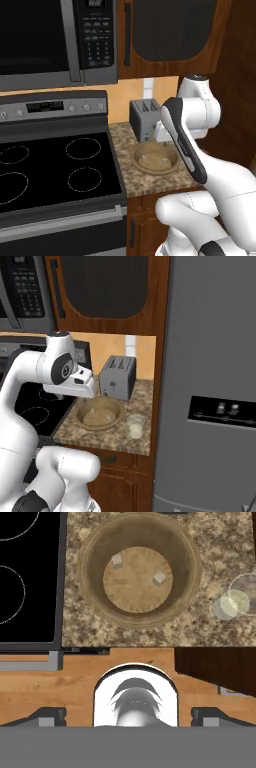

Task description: Grab a lemon wedge from the fridge and one ice cube from the ice bowl, and put them in the glass of lemonade.

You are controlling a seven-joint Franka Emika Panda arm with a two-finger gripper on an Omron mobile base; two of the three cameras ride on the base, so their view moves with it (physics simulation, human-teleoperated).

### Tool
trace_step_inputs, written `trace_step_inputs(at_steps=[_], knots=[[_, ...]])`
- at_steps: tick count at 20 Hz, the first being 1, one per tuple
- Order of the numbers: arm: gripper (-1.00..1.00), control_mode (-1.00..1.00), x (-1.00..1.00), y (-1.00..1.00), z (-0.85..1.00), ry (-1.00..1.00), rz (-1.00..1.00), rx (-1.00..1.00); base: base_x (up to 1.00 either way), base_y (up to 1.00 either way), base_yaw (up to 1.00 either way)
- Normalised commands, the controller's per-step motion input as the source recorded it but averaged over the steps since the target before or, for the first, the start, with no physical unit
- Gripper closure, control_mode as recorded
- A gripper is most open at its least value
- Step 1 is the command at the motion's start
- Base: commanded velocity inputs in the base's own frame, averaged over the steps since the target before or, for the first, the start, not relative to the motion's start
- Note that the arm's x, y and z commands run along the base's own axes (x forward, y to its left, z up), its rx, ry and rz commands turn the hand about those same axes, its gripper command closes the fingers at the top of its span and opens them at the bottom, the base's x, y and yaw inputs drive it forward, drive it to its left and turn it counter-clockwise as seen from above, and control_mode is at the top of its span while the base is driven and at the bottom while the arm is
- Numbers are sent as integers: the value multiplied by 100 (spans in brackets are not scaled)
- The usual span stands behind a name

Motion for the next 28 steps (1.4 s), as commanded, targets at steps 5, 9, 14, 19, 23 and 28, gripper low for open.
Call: trace_step_inputs(at_steps=[5,9,14,19,23,28], knots=[[-100,-100,33,1,-57,19,0,0,20,-2,0],[-100,-100,28,0,-100,30,0,2,0,0,0],[-100,-100,46,0,-62,20,5,0,0,0,0],[-100,-100,74,-13,-57,7,11,1,0,0,0],[-100,-100,52,-1,-60,-1,13,0,0,0,0],[-100,-100,34,0,-37,0,12,0,0,0,0]])
